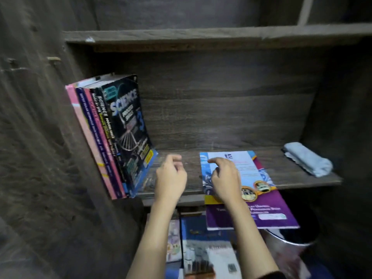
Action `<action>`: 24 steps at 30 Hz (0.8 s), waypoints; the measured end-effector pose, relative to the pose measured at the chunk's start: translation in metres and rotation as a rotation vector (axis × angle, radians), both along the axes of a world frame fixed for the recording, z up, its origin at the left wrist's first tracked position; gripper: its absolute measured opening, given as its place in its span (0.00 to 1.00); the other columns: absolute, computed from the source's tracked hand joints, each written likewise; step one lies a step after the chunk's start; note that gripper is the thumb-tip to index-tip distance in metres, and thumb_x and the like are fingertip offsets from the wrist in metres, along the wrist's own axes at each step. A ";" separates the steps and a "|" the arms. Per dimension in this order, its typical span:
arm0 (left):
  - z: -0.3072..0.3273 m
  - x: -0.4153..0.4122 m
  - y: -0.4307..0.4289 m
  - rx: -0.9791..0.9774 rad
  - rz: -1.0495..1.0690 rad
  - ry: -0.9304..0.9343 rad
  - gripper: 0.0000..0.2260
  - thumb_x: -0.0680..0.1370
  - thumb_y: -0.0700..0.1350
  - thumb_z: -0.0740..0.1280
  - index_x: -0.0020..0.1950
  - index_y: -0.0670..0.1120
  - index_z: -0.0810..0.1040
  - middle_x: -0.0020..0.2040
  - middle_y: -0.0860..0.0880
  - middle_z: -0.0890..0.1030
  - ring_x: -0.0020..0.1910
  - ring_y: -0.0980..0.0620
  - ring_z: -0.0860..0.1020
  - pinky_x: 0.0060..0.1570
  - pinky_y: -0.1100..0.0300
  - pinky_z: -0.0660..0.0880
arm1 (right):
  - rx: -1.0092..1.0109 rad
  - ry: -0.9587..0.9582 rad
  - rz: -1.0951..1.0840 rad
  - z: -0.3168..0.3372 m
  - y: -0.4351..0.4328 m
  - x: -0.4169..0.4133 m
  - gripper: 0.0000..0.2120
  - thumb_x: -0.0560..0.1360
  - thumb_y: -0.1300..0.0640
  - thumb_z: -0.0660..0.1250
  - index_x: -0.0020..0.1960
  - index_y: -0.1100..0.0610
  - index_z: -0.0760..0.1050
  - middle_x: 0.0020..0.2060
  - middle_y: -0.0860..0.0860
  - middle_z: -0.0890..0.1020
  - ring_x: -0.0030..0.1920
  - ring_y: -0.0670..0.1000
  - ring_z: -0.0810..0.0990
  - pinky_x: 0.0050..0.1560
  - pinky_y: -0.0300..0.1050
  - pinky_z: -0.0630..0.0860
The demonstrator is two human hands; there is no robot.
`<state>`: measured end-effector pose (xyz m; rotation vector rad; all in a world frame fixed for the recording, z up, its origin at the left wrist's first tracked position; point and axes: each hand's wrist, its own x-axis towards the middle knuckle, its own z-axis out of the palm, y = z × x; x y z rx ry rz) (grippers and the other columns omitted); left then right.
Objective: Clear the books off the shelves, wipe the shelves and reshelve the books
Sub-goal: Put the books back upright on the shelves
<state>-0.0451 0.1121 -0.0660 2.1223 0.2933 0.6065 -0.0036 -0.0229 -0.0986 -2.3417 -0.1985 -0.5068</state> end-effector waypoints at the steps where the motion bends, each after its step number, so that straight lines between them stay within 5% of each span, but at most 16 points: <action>1: -0.010 0.002 -0.009 0.020 -0.033 0.112 0.09 0.78 0.39 0.60 0.56 0.43 0.76 0.53 0.45 0.81 0.56 0.45 0.77 0.50 0.60 0.67 | -0.060 0.017 -0.062 -0.006 -0.016 0.000 0.17 0.73 0.65 0.61 0.60 0.56 0.78 0.59 0.54 0.79 0.64 0.56 0.71 0.63 0.49 0.65; 4: -0.037 0.003 -0.031 0.051 -0.093 0.405 0.12 0.79 0.45 0.60 0.61 0.42 0.72 0.59 0.41 0.79 0.61 0.42 0.74 0.55 0.59 0.68 | -0.117 0.066 -0.253 -0.016 -0.056 0.000 0.15 0.75 0.59 0.63 0.62 0.58 0.76 0.61 0.57 0.77 0.64 0.59 0.71 0.64 0.52 0.65; 9: -0.064 0.007 -0.057 -0.008 -0.115 0.630 0.26 0.81 0.54 0.58 0.67 0.34 0.67 0.64 0.34 0.73 0.65 0.38 0.71 0.59 0.55 0.69 | -0.099 0.324 -0.497 -0.023 -0.104 -0.012 0.24 0.77 0.48 0.63 0.67 0.61 0.67 0.64 0.62 0.71 0.65 0.63 0.69 0.61 0.54 0.68; 14: -0.124 0.029 -0.064 -0.468 -0.257 0.610 0.37 0.68 0.72 0.61 0.59 0.42 0.79 0.56 0.42 0.81 0.56 0.44 0.79 0.60 0.50 0.74 | 0.194 0.605 -0.468 -0.029 -0.128 -0.015 0.34 0.74 0.37 0.63 0.67 0.63 0.63 0.65 0.62 0.73 0.64 0.63 0.73 0.58 0.53 0.70; 19: -0.102 0.013 -0.073 -0.767 -0.313 0.558 0.10 0.79 0.50 0.65 0.50 0.45 0.80 0.52 0.43 0.83 0.56 0.43 0.79 0.61 0.43 0.73 | 0.313 0.633 -0.474 -0.033 -0.139 -0.012 0.29 0.69 0.39 0.71 0.58 0.60 0.76 0.57 0.59 0.80 0.57 0.61 0.79 0.54 0.49 0.73; 24: -0.076 0.011 -0.059 -0.783 -0.295 0.531 0.07 0.79 0.39 0.65 0.55 0.41 0.78 0.50 0.41 0.81 0.51 0.44 0.79 0.54 0.52 0.75 | 0.829 0.669 -0.271 -0.038 -0.148 -0.007 0.14 0.65 0.63 0.78 0.49 0.65 0.81 0.41 0.61 0.84 0.35 0.57 0.83 0.43 0.54 0.82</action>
